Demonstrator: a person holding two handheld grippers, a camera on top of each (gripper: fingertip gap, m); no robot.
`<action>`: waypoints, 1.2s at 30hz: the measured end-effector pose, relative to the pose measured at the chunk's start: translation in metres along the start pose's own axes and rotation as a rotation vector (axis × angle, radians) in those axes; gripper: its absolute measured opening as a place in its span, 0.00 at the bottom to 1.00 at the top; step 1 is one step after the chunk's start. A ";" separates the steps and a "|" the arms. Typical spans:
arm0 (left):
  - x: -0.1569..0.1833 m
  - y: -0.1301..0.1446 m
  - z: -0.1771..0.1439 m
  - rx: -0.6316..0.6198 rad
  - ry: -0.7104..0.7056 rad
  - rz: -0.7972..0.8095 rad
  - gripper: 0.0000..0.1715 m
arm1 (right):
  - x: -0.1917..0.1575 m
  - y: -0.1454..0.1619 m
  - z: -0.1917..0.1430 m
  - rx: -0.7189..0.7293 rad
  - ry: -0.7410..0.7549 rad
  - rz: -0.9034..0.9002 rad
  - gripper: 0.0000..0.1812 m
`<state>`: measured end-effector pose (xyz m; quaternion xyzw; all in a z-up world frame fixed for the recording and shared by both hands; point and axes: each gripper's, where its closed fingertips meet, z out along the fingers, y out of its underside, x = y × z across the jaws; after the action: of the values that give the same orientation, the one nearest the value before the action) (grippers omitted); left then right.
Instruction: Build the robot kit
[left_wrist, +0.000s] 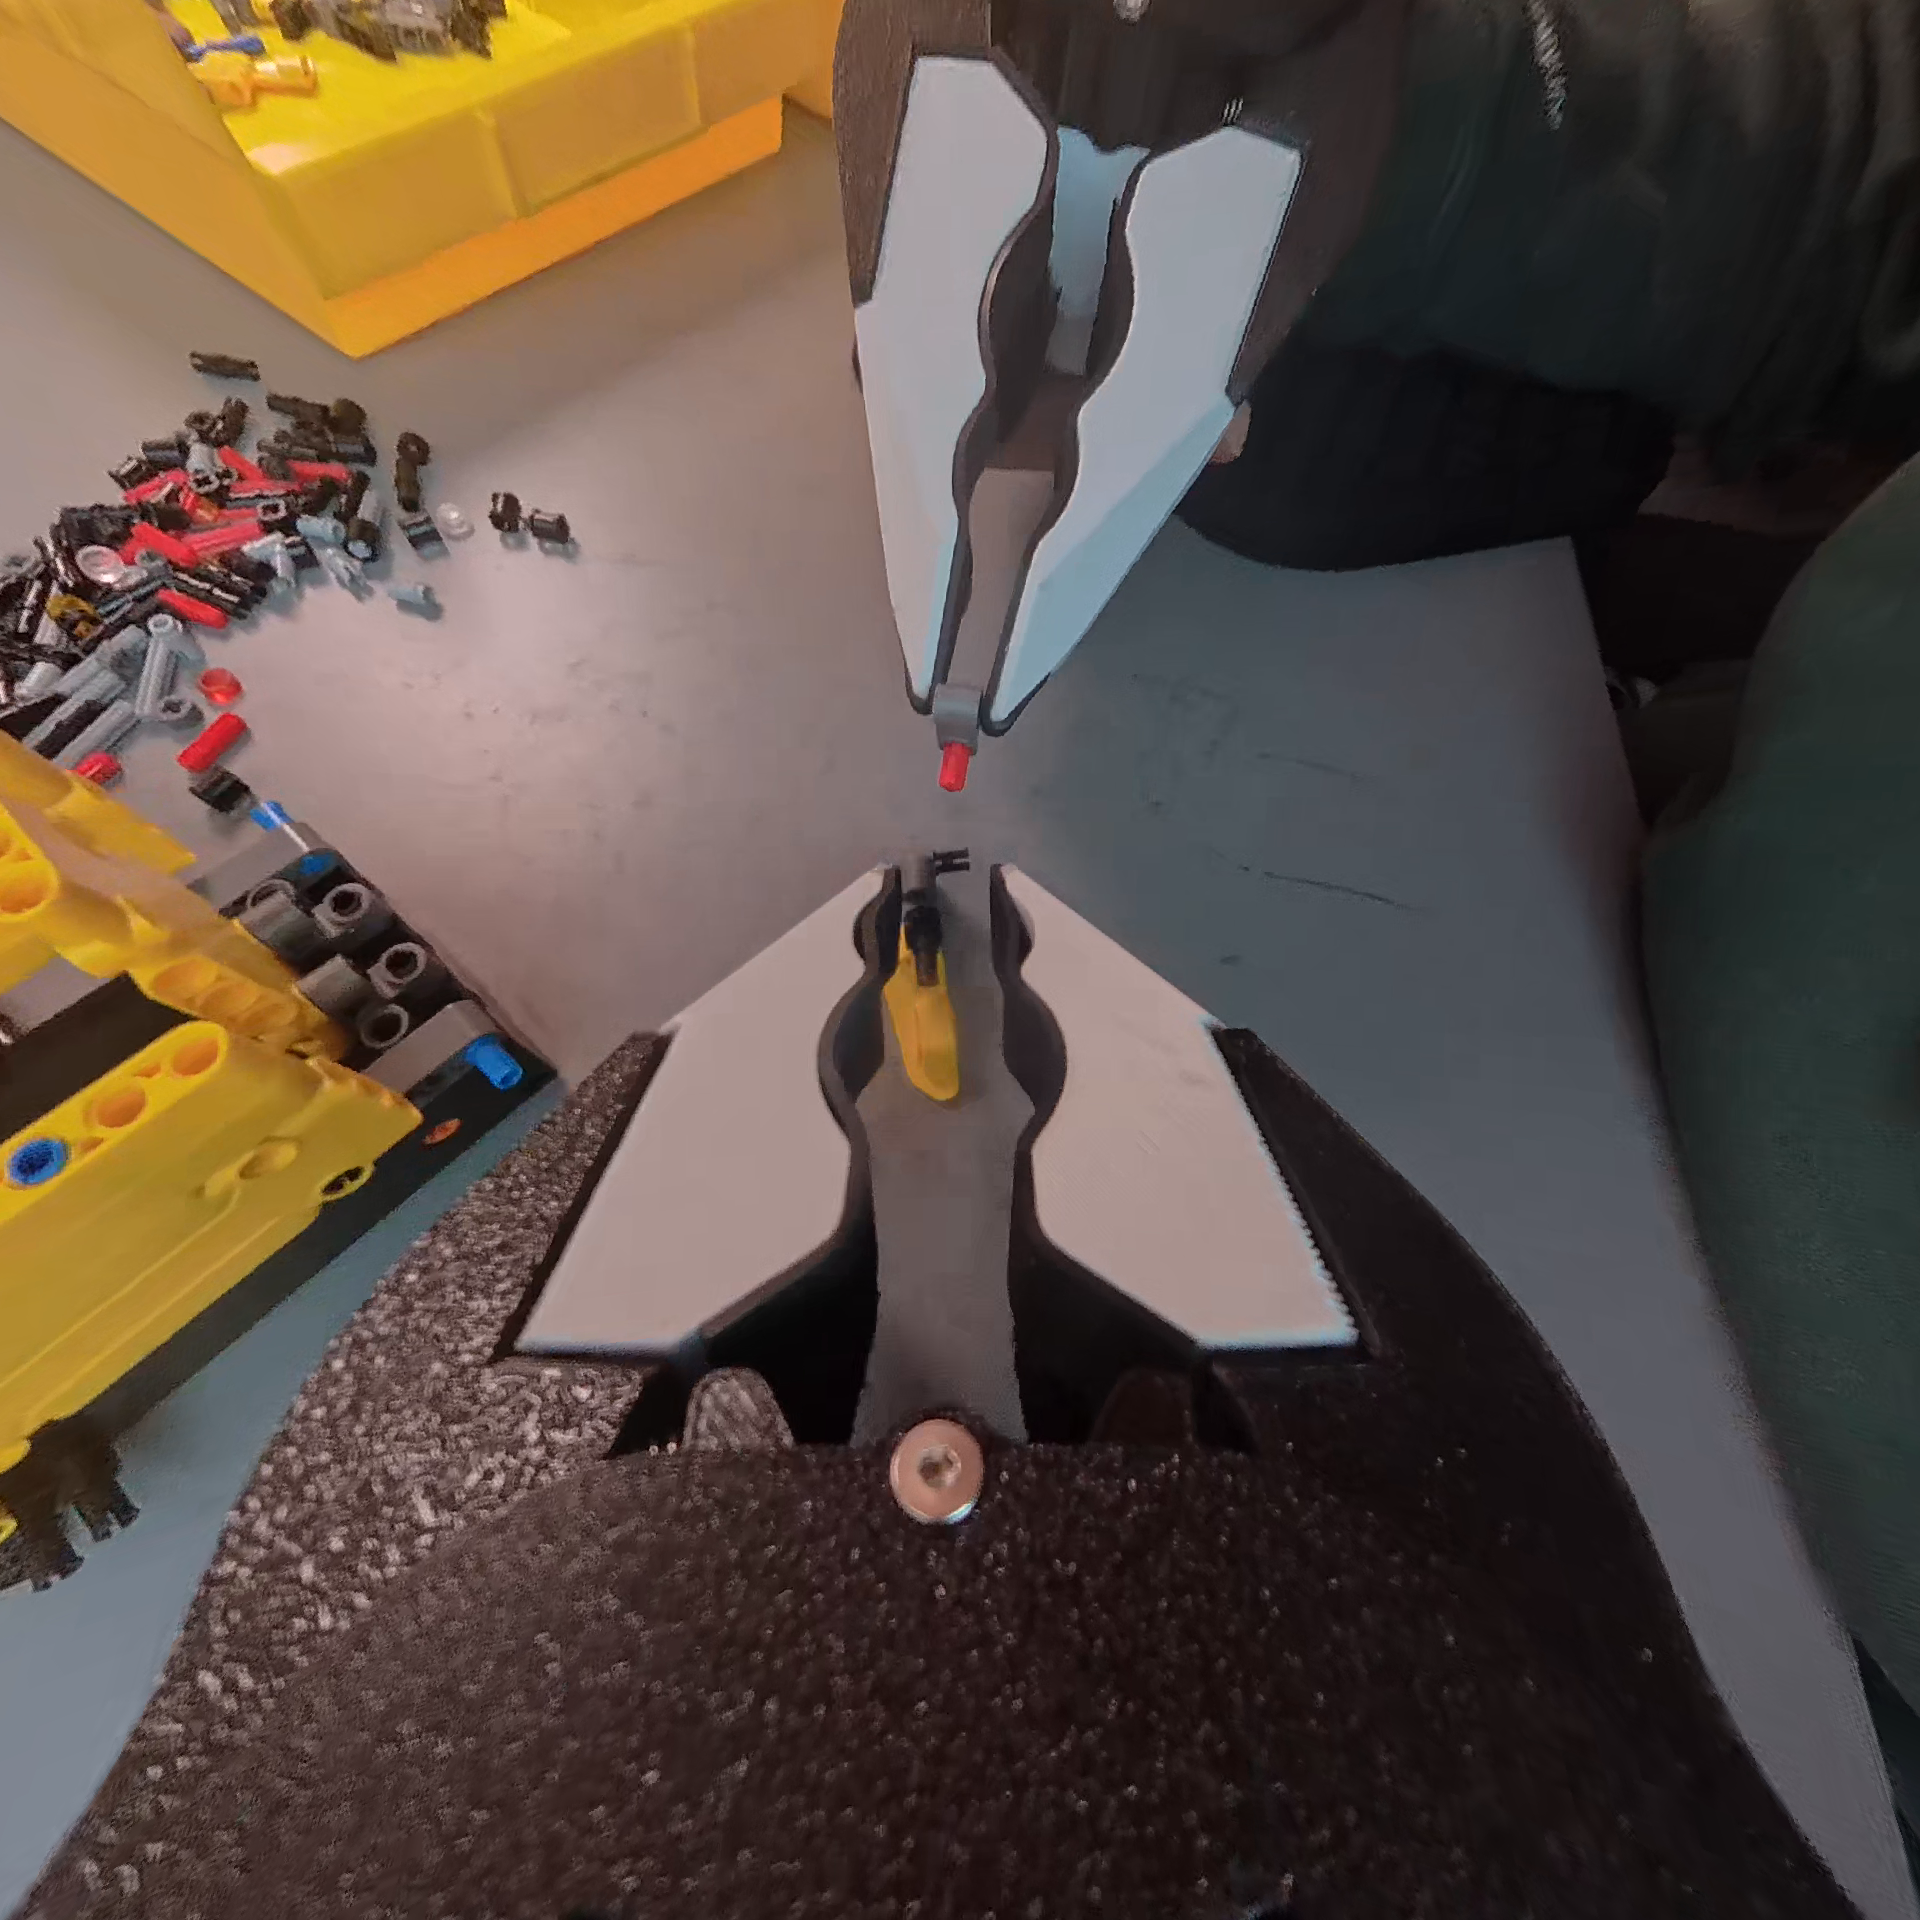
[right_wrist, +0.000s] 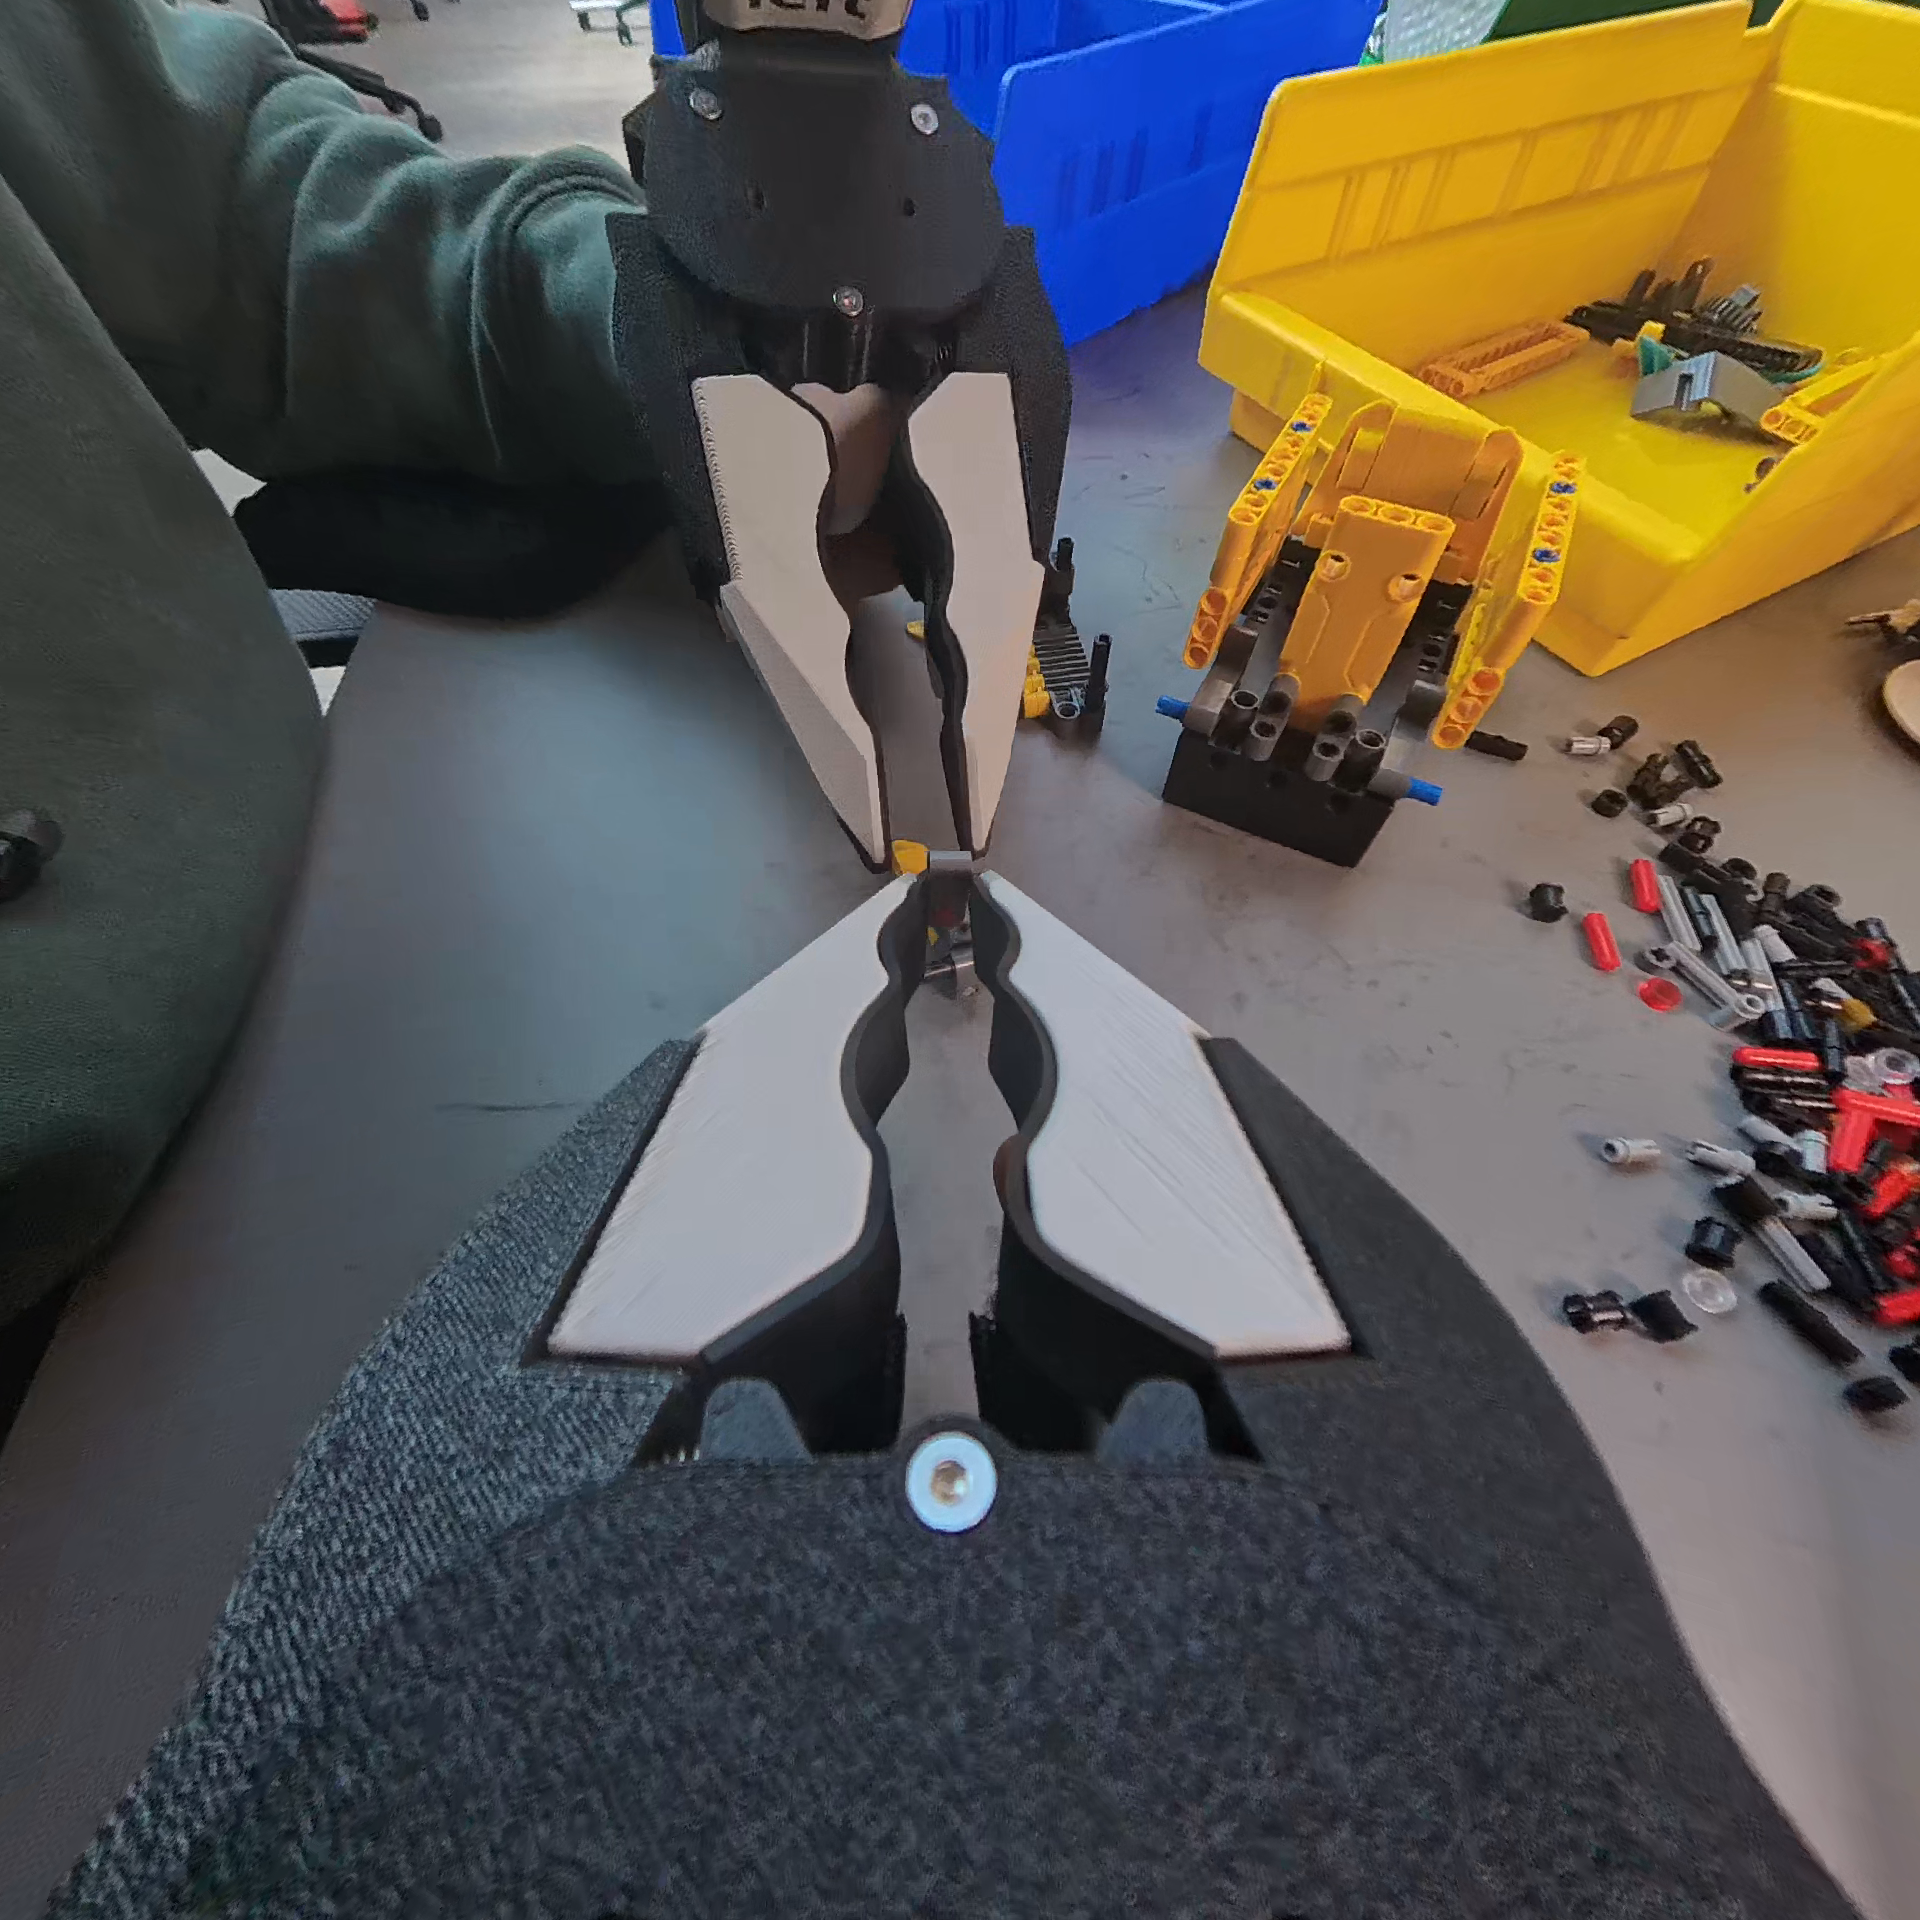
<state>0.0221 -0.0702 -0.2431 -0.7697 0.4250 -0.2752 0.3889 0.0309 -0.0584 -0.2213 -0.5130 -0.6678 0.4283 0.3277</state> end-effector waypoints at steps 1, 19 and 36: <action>-0.002 0.004 0.003 -0.024 -0.024 0.018 0.10 | 0.001 0.002 0.001 -0.013 0.000 0.016 0.04; -0.022 -0.022 0.000 0.013 -0.416 0.461 0.04 | 0.013 -0.011 -0.009 0.105 -0.118 0.397 0.04; -0.018 -0.035 -0.006 0.053 -0.525 0.676 0.04 | 0.011 -0.023 -0.012 0.170 -0.172 0.471 0.03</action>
<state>0.0244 -0.0447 -0.2121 -0.6206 0.5327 0.0623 0.5721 0.0294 -0.0472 -0.1956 -0.5867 -0.5169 0.5896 0.2028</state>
